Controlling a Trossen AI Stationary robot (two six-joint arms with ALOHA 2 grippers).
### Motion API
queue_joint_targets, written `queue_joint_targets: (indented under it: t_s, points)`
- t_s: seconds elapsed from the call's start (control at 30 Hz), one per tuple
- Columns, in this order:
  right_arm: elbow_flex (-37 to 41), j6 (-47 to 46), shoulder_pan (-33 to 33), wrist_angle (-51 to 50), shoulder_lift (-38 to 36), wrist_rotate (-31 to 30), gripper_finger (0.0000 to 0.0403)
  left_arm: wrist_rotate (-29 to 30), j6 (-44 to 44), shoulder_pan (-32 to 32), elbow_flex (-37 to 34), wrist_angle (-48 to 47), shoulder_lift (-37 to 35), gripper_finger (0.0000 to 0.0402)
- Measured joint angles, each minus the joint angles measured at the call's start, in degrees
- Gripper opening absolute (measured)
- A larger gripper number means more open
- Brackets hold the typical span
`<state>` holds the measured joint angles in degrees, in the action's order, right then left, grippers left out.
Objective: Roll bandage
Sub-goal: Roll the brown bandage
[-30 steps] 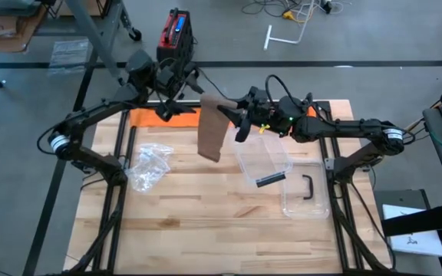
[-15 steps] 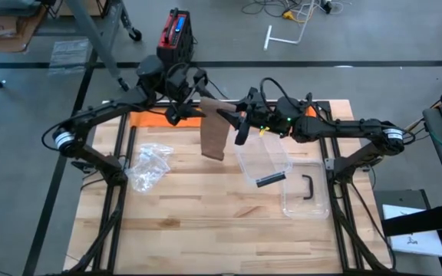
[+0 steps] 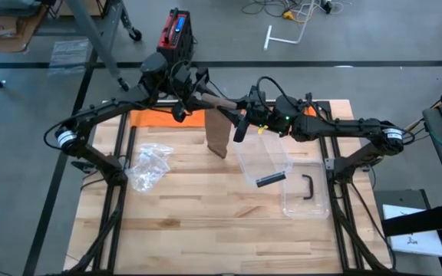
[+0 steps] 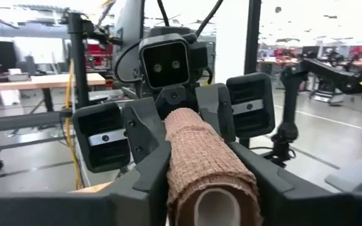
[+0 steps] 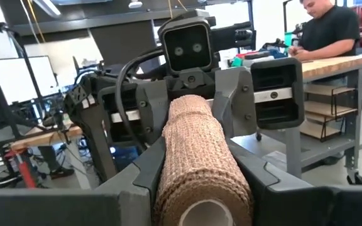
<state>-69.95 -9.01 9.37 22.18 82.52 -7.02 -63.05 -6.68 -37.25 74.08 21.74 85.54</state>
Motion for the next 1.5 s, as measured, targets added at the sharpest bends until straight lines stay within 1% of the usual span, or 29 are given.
queue_joint_targets:
  t_s: [0.13,0.3,0.43,0.5,0.8,0.97,1.03,1.17,1.3,1.5]
  points:
    - [-0.02,-3.14,-0.11,0.51,0.09,0.35,0.0126,-3.12,0.43,-1.08,1.28,-0.57,0.18,0.0118]
    - [-0.07,-6.69,-0.24,0.78,0.09,0.82,0.0149,-4.98,7.41,-1.67,2.96,-4.27,0.20,0.0118]
    - [-0.07,-11.48,-0.24,0.53,0.00,0.85,0.0170,-5.54,15.87,-1.80,4.22,-9.11,0.07,0.0117]
    - [-0.07,-13.04,-0.26,0.54,-0.03,0.85,0.0183,-5.61,19.29,-1.82,4.64,-10.08,0.02,0.0117]
    - [-0.04,-16.47,-0.26,0.58,-0.07,0.81,0.0230,-5.17,24.07,-1.79,4.90,-10.20,-0.02,0.0116]
    - [-0.04,-18.73,-0.24,0.69,-0.07,0.57,0.0247,-5.04,30.09,-1.49,4.27,-10.38,-0.02,0.0116]
    - [-0.04,-20.07,-0.24,0.76,-0.07,0.57,0.0250,-4.96,31.57,-1.38,4.27,-10.37,-0.04,0.0116]
    - [-0.04,-20.38,-0.22,0.65,-0.07,0.41,0.0251,-3.97,31.90,-0.49,4.27,-10.21,0.64,0.0116]
    - [-0.04,-17.91,-0.07,0.18,-0.07,0.35,0.0244,-3.82,31.90,0.45,4.22,-10.31,1.62,0.0116]
    - [-0.04,-19.11,0.02,-1.41,-0.07,-0.48,0.0230,-3.32,33.03,0.69,4.82,-10.32,2.17,0.0116]
